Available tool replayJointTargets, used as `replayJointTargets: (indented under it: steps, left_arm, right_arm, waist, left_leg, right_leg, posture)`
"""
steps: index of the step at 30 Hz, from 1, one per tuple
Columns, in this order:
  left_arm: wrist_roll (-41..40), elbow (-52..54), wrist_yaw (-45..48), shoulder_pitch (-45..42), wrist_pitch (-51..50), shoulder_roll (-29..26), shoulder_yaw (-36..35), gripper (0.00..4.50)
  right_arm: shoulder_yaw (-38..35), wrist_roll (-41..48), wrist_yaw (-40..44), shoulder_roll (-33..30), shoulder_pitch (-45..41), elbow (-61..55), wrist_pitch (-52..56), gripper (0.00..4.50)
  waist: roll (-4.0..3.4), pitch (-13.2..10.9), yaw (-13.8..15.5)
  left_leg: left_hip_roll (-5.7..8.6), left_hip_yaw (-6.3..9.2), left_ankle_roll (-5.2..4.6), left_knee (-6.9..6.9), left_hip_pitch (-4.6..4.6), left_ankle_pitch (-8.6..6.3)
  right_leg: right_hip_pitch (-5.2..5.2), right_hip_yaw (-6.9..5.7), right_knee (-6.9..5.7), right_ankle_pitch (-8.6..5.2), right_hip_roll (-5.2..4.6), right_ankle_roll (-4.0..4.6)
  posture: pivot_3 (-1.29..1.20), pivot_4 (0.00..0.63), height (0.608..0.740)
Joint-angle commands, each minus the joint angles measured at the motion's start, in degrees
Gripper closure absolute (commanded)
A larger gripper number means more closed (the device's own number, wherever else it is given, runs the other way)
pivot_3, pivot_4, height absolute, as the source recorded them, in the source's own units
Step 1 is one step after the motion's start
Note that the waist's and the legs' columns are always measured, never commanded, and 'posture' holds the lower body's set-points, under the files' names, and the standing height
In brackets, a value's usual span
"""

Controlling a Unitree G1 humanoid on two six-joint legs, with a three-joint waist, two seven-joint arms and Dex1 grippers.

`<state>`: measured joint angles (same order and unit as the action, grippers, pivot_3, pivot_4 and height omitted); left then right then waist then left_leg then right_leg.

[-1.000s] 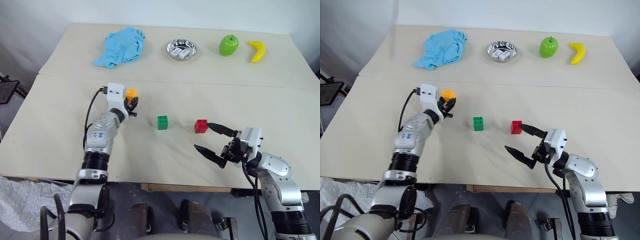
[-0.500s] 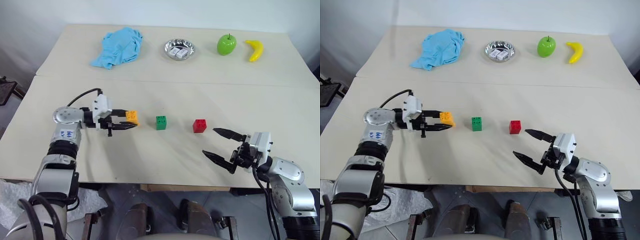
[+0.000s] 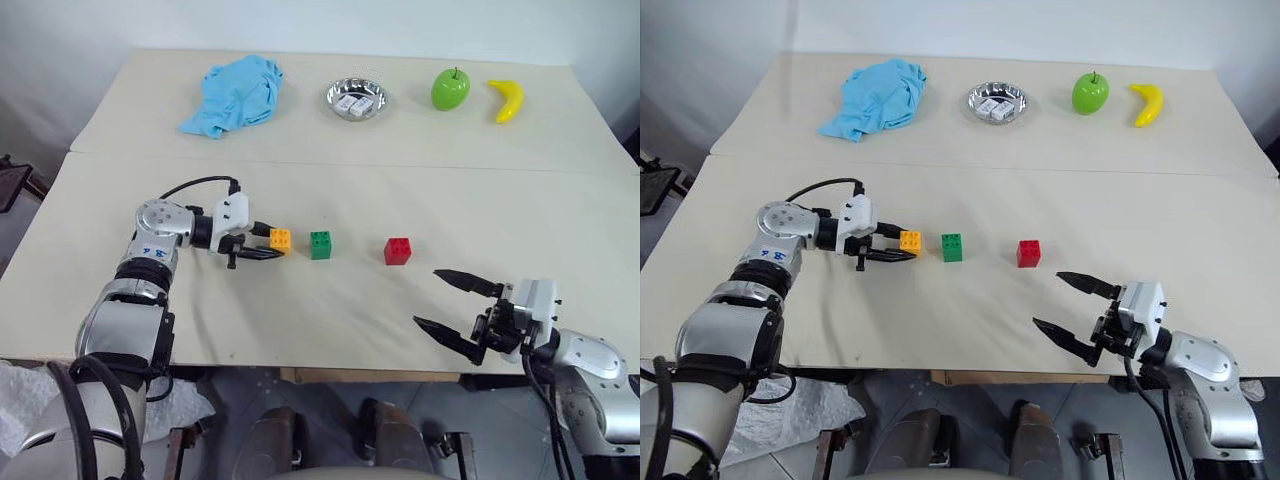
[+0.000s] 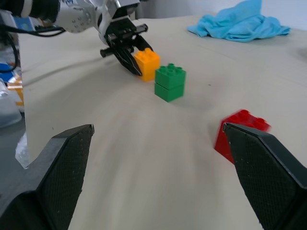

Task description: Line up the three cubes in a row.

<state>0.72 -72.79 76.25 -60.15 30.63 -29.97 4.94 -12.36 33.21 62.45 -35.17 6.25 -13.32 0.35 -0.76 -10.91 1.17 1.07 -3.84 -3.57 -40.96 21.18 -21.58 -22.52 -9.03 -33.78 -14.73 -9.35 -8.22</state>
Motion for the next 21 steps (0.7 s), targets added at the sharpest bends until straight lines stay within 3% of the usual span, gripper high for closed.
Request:
replayJointTargets:
  steps: [1,17,21]
  left_arm:
    - [0.66,-0.96,1.0,-0.9,-0.23,-2.07,-1.25,3.0]
    - [-0.33,-0.36,6.98,1.8,-3.17,-4.11,-4.93,3.0]
    - [-0.37,-0.12,4.71,1.85,-3.12,-3.38,-5.56,1.76]
  right_arm:
    - [-1.87,1.07,0.14,-0.45,0.39,-0.84,-0.08,0.0]
    - [-1.67,1.0,-0.36,-0.87,-0.78,-1.39,1.41,0.0]
    - [-1.79,1.2,-0.29,-1.11,-0.61,-2.12,2.26,0.0]
  waist:
    - [0.0,0.0,-0.14]
    - [0.01,-0.01,0.16]
    - [0.01,-0.01,0.2]
  left_leg:
    - [-0.01,0.0,0.0,0.0,0.0,0.0]
    - [0.0,0.04,-0.04,0.0,0.05,-0.01]
    - [0.0,0.04,-0.04,0.0,0.05,-0.01]
  right_leg:
    - [0.0,0.0,0.0,0.0,0.01,0.0]
    - [-0.02,-0.02,-0.01,0.0,-0.05,0.0]
    - [-0.02,-0.01,-0.01,0.0,-0.05,0.0]
  posture:
    - [0.0,0.15,0.74]
    - [0.0,0.15,0.74]
    - [0.0,0.15,0.74]
